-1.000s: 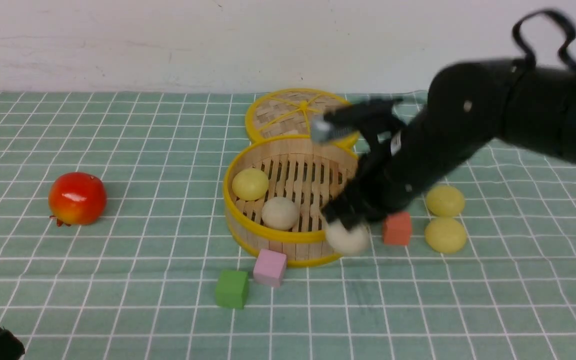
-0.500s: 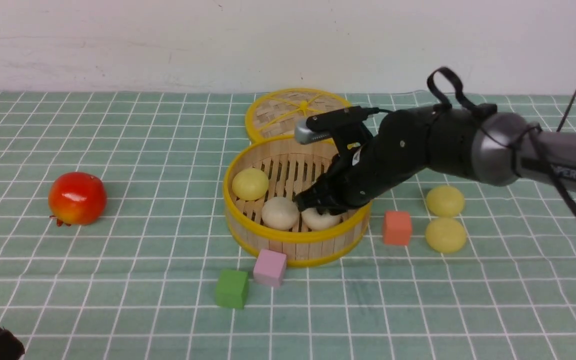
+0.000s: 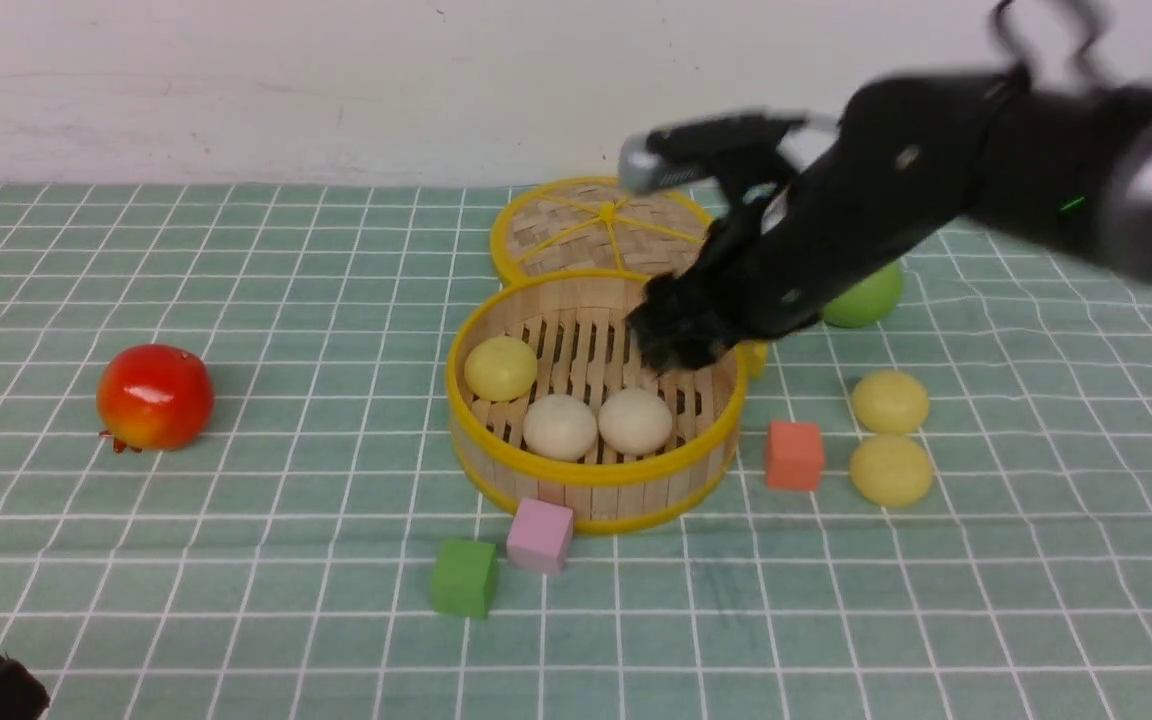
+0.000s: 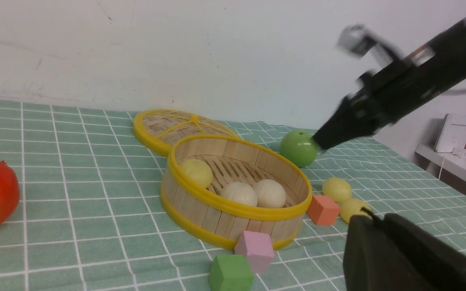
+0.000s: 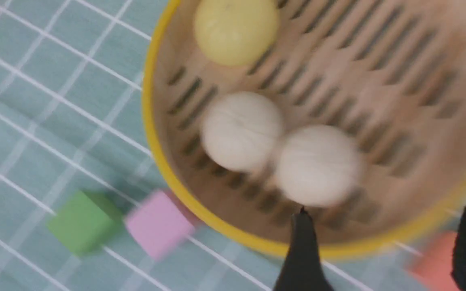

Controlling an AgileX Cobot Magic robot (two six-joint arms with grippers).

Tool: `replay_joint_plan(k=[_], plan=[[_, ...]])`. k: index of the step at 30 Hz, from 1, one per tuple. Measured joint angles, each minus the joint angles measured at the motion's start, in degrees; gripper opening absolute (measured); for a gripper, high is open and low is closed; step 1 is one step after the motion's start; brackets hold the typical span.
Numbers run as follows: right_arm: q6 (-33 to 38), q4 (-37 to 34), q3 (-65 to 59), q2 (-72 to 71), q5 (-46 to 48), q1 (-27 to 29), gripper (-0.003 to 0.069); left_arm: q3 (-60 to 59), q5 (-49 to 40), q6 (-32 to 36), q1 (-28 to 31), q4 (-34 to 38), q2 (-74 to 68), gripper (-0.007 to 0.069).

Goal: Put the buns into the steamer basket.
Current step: Use the right arm to grab a steamed stuffed bun

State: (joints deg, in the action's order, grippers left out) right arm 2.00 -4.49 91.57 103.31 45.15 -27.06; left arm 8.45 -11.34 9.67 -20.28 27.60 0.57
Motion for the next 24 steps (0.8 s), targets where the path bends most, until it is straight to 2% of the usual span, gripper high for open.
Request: replay_joint_plan(k=[4,9,13,19,24], plan=[[-8.45,9.30,0.14,-2.08,6.09,3.29,0.0357,0.00,0.00,0.00,0.00,0.00,0.00,0.0036],[-15.02,10.88,-3.07,0.56,11.11,8.90,0.0251,0.00,0.00,0.00,0.00,0.00,0.00,0.0039],[-15.24,10.40,-5.23,2.48,8.32,10.43,0.0255,0.00,0.00,0.00,0.00,0.00,0.00,0.0045],[-14.47,5.96,-5.68,6.18,4.25,12.68,0.0338,0.00,0.00,0.00,0.00,0.00,0.00,0.0053],[-13.67,4.81,-5.68,8.96,3.45,12.68,0.0351,0.00,0.00,0.00,0.00,0.00,0.00,0.0060]])
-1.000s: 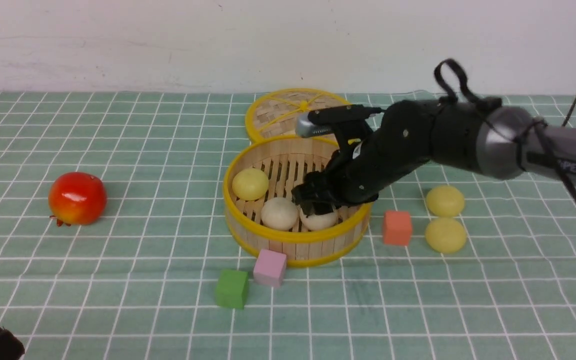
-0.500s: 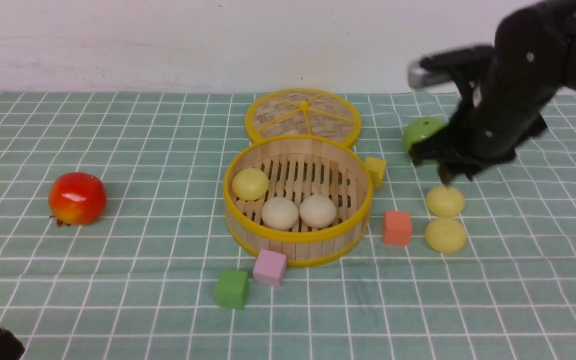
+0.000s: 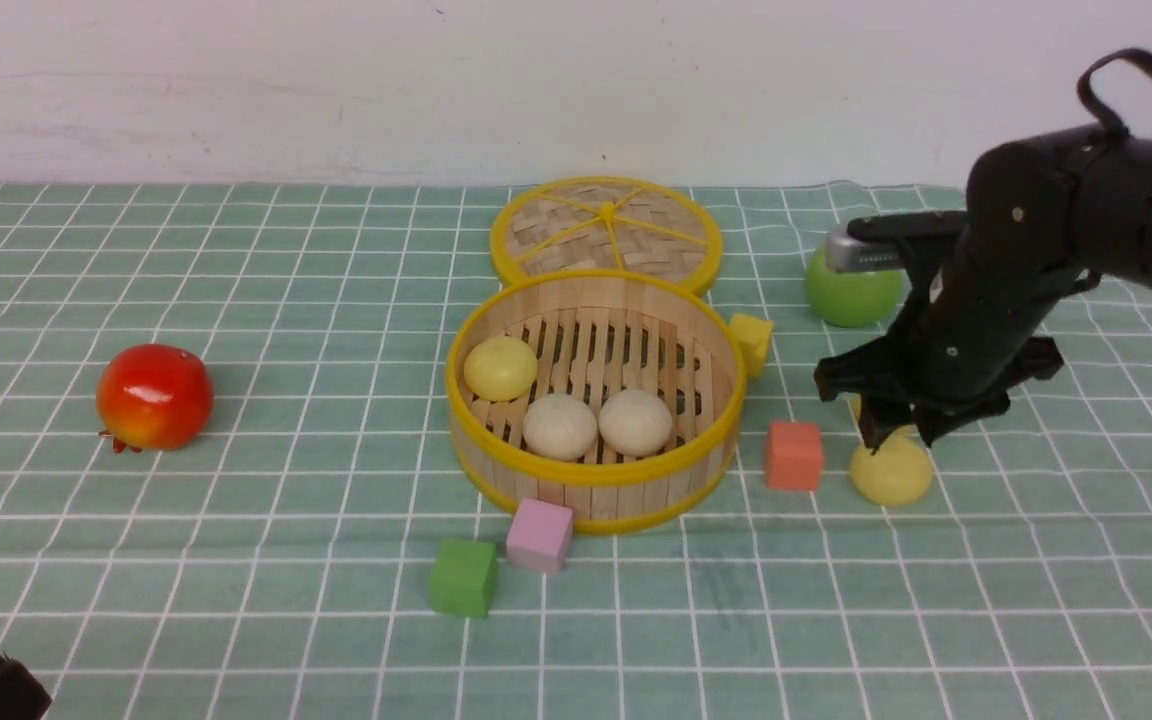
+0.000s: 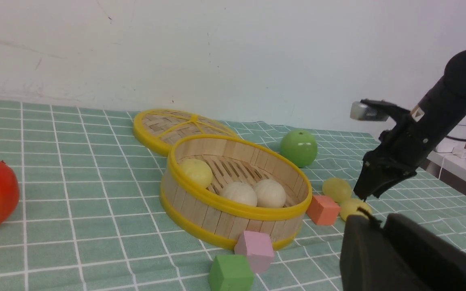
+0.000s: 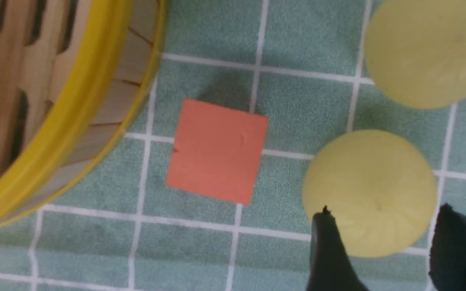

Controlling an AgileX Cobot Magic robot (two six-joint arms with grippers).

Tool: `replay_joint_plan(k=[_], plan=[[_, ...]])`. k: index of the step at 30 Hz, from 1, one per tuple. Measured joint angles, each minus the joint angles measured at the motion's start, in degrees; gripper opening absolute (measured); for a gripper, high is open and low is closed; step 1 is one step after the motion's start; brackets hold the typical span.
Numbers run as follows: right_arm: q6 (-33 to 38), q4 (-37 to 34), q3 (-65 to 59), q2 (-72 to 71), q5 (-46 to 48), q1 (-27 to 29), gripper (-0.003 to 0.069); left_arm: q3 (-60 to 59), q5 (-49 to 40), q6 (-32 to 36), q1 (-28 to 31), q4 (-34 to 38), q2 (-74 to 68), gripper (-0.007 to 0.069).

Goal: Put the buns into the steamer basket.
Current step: Use the right arm to grab a steamed stuffed bun

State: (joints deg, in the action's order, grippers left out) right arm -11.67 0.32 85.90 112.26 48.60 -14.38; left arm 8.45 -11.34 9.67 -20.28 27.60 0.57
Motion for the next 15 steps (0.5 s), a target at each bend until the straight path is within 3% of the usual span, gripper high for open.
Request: replay_joint_plan(k=[7,12,15], plan=[[0.17,0.52,0.00,2.71,-1.88,0.00,0.0335,0.00,0.00,0.00,0.00,0.00,0.00,0.0069],[0.41,1.88,0.00,2.98,-1.88,0.00,0.0246,0.00,0.00,0.00,0.00,0.00,0.00,0.0074],[1.07,2.75,0.05,3.12,-1.94,0.00,0.0134,0.00,0.00,0.00,0.00,0.00,0.00,0.0076]])
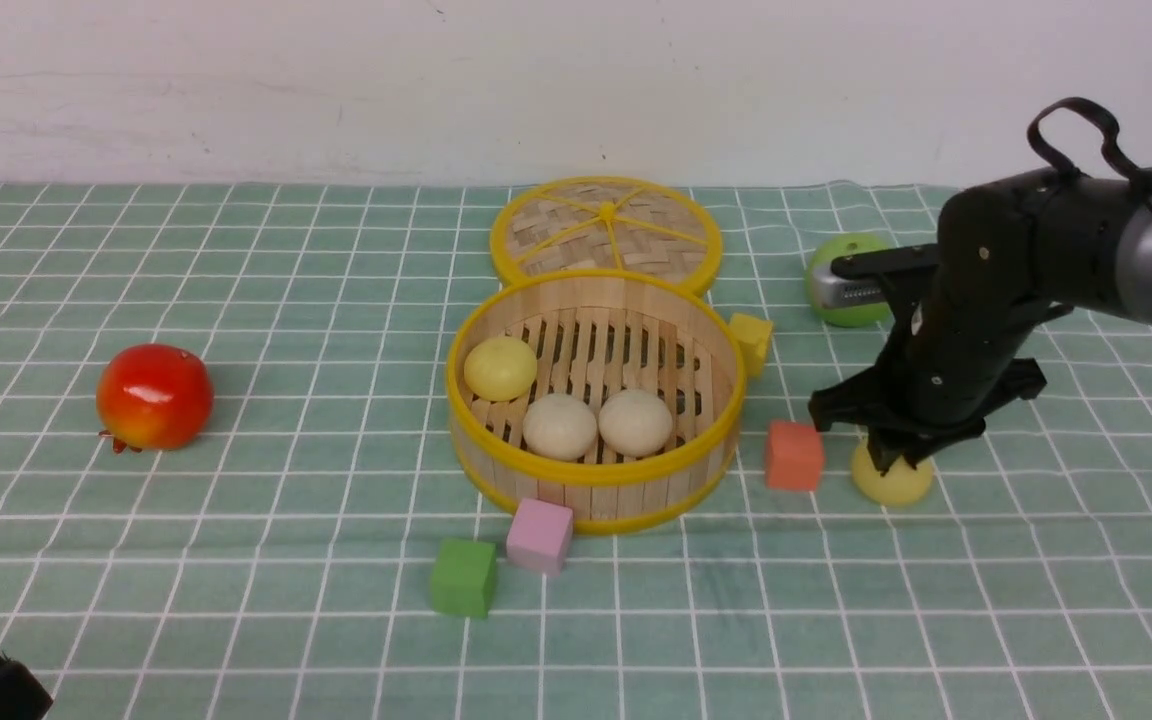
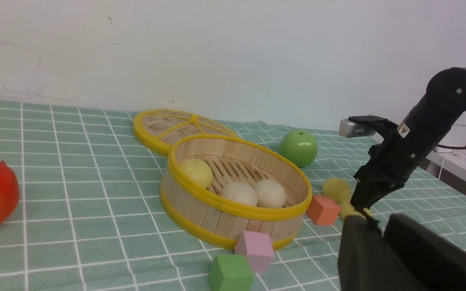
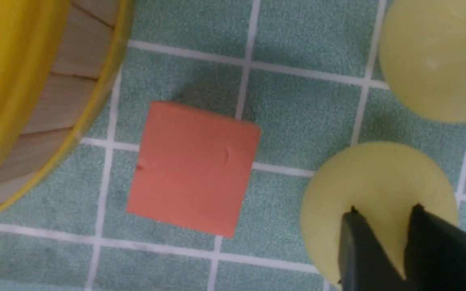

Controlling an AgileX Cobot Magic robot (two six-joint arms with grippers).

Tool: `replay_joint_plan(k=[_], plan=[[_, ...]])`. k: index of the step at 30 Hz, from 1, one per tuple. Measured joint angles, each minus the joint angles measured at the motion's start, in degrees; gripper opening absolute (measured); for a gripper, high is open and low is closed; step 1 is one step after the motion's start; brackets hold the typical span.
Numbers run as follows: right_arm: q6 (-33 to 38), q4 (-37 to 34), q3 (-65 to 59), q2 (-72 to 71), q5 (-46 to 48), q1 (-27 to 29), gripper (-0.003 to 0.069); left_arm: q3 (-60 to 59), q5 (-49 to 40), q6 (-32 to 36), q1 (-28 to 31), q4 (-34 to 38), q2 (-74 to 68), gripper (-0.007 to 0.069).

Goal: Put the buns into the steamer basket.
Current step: Use the right arm to grab a steamed stuffed bun, then use the right arm to put the steamed stuffed bun into the steamer

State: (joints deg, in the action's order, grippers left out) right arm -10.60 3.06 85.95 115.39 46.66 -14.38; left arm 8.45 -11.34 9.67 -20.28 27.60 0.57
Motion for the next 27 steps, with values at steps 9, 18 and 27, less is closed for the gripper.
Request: replay_joint_plan(k=[9,18,27], plan=[[0.75,0.89,0.06,0.99,-0.39,0.00,0.0007,0.00,0.00,0.00,0.00,0.00,0.00,0.0077],[5.81,-1.04,0.06,-6.06,2.11,0.00,0.0003,0.00,0.00,0.00,0.00,0.00,0.00,0.0084],[17.31,-16.35,1.35,-10.63,-1.88,-2.08,0.0003,0.00,0.00,0.00,0.00,0.00,0.00,0.0092]])
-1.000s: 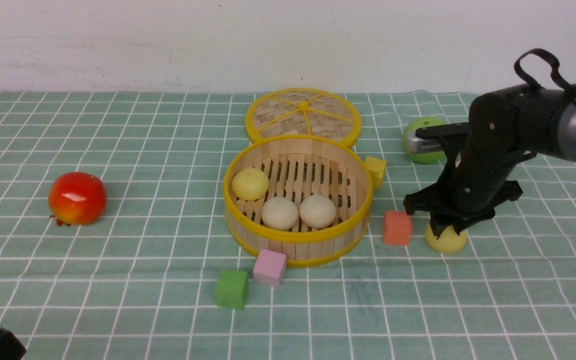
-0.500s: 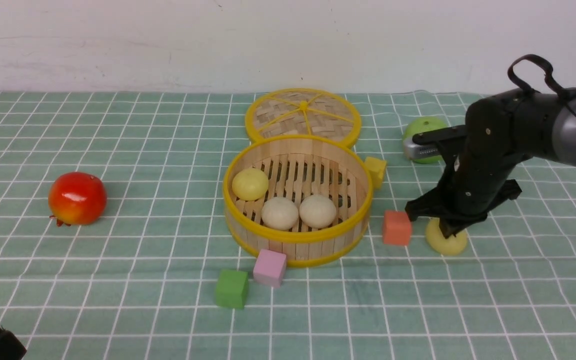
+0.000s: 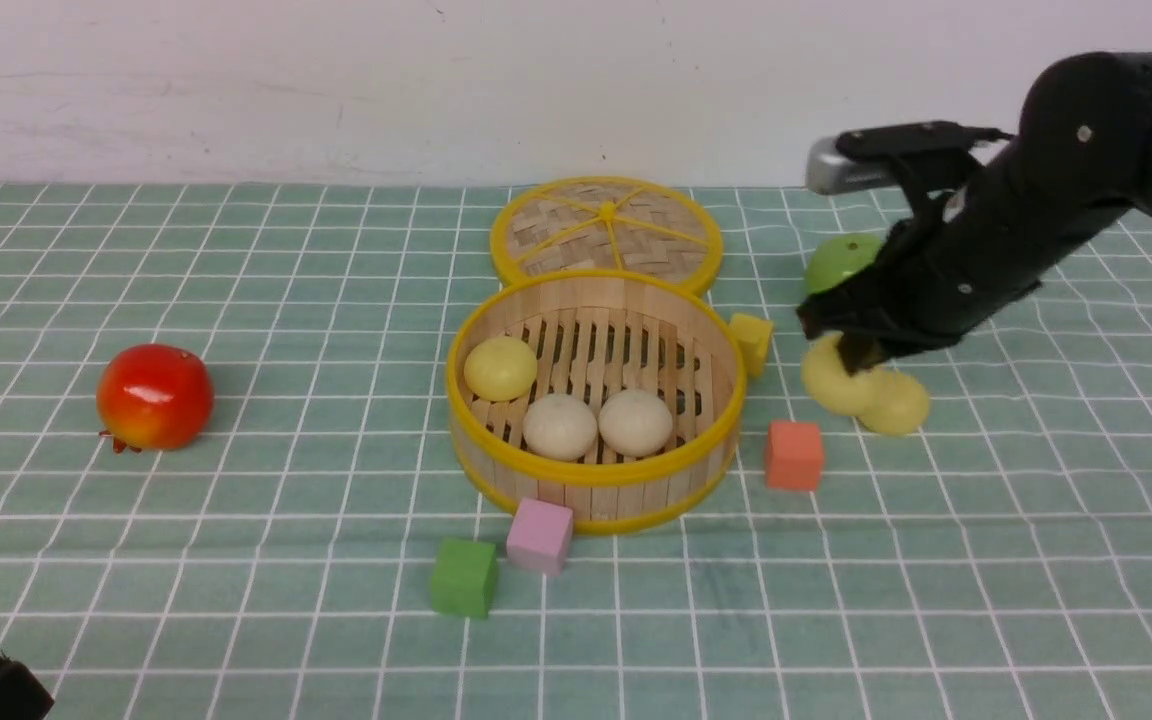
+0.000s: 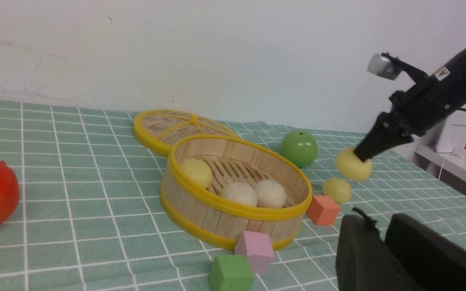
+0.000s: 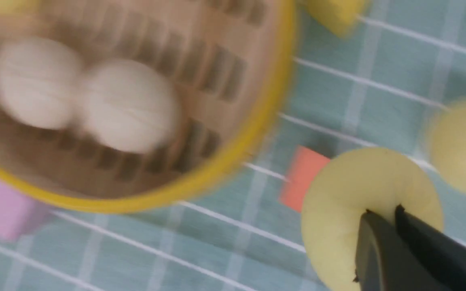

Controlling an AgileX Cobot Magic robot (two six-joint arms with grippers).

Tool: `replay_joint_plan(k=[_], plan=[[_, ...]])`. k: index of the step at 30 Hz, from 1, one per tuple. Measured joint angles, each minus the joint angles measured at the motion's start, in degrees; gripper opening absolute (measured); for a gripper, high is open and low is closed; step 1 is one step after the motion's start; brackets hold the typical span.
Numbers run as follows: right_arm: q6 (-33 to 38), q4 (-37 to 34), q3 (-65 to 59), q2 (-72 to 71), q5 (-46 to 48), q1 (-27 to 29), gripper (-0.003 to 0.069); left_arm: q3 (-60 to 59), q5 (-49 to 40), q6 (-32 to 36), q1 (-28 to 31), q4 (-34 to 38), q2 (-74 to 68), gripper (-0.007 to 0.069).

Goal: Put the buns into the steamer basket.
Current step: Use the right arm to put the steamed stuffed bun into the steamer

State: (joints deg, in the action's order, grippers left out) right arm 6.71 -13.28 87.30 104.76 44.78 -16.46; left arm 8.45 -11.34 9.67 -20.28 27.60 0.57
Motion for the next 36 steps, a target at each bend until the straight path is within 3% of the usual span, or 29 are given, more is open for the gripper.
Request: replay_joint_plan(k=[5,10,24,29,36], plan=[[4.79,-5.33,3.84,3.93,-5.73,-5.02,0.0006,0.00,0.00,0.00,0.00,0.00,0.00,0.0096],[5.53,-5.44,8.67,10.64,-9.12,-6.62,0.0007,0.00,0.00,0.00,0.00,0.00,0.00,0.0102],[1.14,4.57,13.29,19.40,-14.14,-6.51,0.0027,0.00,0.00,0.06,0.00,0.00,0.00,0.0113],[-0.25,7.17,13.35,19.87,-14.44,-6.51,0.0126,0.00,0.00,0.06,0.00,0.00,0.00,0.0113],[-0.08,4.72,14.34,17.35,-9.51,-6.51,0.0423,0.00,0.00,0.06,0.00,0.00,0.00,0.0125]])
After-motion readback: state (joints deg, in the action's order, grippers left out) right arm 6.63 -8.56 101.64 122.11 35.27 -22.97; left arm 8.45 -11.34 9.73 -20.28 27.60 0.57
